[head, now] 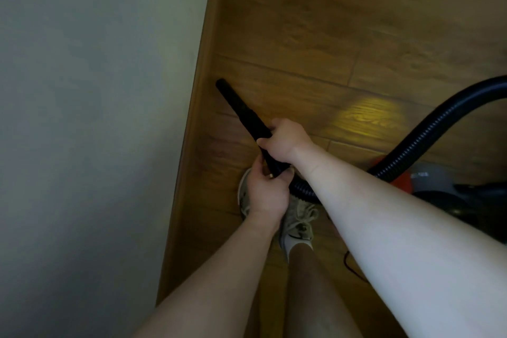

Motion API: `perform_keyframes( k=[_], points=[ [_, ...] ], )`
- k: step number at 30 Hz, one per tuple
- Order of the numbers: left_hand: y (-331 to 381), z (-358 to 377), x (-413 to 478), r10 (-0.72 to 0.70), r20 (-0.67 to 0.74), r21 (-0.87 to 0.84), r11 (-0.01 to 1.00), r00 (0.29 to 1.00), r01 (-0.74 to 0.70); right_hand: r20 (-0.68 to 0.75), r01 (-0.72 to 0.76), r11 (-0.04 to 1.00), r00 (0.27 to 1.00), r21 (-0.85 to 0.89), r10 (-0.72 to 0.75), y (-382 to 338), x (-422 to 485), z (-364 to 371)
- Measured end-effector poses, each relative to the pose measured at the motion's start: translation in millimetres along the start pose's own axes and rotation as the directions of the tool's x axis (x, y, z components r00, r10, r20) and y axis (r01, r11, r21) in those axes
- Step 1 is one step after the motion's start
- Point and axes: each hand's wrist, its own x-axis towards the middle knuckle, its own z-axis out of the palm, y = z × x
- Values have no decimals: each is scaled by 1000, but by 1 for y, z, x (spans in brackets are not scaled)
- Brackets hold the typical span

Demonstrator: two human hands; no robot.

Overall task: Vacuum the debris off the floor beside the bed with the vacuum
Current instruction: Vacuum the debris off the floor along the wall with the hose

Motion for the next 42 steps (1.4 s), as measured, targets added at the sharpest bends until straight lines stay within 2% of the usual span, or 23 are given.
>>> perform_keyframes(
  k=[6, 19, 26, 37, 42],
  points=[
    [-14, -9, -4, 25, 20, -9, 1000, 999, -25, -28, 3, 998, 1000, 69, -1, 10, -8, 12],
    [-59, -27, -14, -5, -31, -78, 997, 999, 3, 94, 24, 992, 995, -126, -12, 20, -14, 60],
    [-82, -37, -21, -3, -82, -151, 989, 997, -10, 134, 42, 985, 991, -165, -20, 24, -19, 88],
    [-86, -31, -33, 59, -75, -72, 995, 995, -65, 76, 98, 994, 993, -46, -94, 36, -44, 68],
    [-82, -21, -42, 52, -75, -52, 997, 996, -56, -14, 103, 994, 994, -26, -104, 43, -57, 44]
  ],
)
